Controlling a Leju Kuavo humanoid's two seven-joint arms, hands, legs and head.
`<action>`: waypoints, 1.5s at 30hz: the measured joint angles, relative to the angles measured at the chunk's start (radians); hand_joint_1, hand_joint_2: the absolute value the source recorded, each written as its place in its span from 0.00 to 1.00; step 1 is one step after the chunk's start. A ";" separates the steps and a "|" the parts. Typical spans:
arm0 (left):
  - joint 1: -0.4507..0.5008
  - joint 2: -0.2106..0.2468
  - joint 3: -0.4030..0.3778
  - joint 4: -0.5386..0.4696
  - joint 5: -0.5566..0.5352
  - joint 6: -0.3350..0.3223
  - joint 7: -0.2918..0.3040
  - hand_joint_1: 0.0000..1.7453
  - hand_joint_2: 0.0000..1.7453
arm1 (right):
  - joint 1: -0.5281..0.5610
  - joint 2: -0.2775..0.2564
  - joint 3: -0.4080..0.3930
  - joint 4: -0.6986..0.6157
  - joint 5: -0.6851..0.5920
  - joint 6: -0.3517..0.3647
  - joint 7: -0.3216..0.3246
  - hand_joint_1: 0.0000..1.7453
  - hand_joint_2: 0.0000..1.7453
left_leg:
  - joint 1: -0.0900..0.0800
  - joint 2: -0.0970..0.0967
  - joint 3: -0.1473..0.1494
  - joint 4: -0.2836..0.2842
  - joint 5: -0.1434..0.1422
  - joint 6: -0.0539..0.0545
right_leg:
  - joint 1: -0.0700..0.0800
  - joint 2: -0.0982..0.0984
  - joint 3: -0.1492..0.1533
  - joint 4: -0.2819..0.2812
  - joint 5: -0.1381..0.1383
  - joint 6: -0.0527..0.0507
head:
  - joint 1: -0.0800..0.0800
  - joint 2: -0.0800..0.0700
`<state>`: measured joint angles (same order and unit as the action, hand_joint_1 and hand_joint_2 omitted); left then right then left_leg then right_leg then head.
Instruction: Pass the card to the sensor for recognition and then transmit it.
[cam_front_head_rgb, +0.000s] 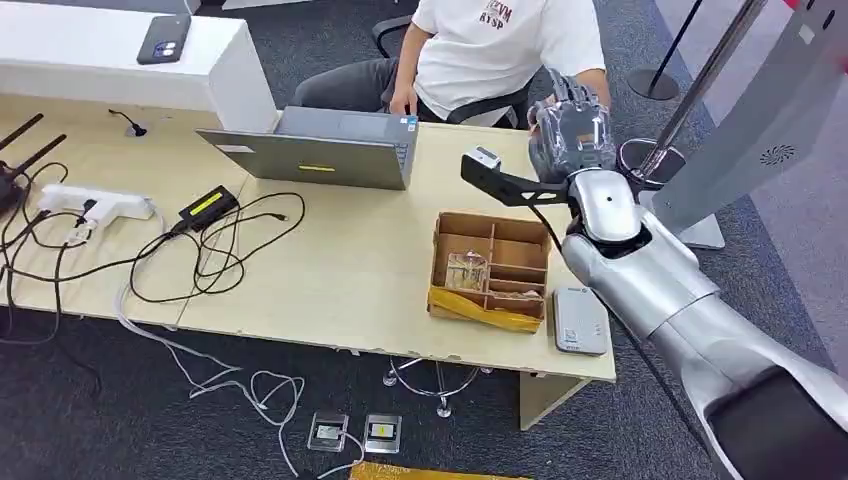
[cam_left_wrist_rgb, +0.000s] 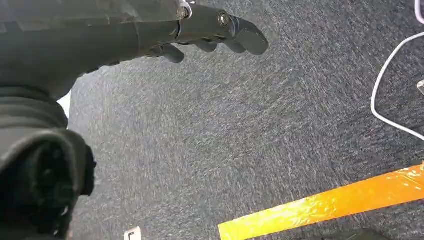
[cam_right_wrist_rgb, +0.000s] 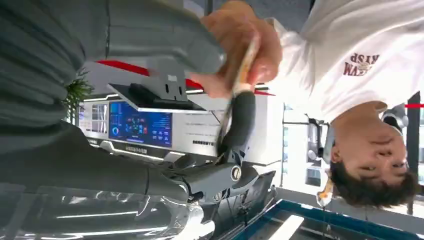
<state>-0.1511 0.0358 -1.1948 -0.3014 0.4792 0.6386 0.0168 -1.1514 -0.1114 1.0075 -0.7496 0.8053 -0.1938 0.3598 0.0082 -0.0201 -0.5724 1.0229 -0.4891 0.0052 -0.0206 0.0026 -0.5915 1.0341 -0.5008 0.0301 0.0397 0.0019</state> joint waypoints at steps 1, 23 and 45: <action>0.000 0.000 0.000 0.000 -0.002 -0.001 0.000 0.00 0.00 | 0.000 -0.002 0.003 0.005 -0.001 -0.004 0.008 0.00 1.00 | 0.000 0.000 0.000 0.000 0.000 0.000 | 0.000 0.000 0.000 0.000 0.000 0.000 | 0.000 0.000; 0.035 0.000 0.002 0.000 0.043 0.023 -0.033 0.00 0.00 | 0.281 -0.142 -0.116 -0.331 -0.195 -0.365 -0.139 0.00 1.00 | 0.000 0.002 0.002 0.000 -0.001 0.000 | 0.001 0.003 0.000 -0.001 0.000 0.000 | 0.000 0.000; 0.044 0.001 0.004 0.001 0.077 0.028 -0.039 0.00 0.00 | 0.735 -0.238 -0.266 -0.696 -0.021 -0.140 -0.152 0.00 1.00 | 0.001 0.003 0.002 0.000 -0.001 -0.001 | 0.001 0.004 0.001 -0.001 0.000 -0.001 | 0.000 0.000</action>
<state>-0.1068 0.0370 -1.1906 -0.3002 0.5562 0.6668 -0.0222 -0.4168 -0.3498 0.7416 -1.4454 0.7842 -0.3343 0.2082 0.0089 -0.0175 -0.5707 1.0227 -0.4904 0.0038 -0.0197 0.0067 -0.5908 1.0336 -0.5011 0.0295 0.0393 0.0019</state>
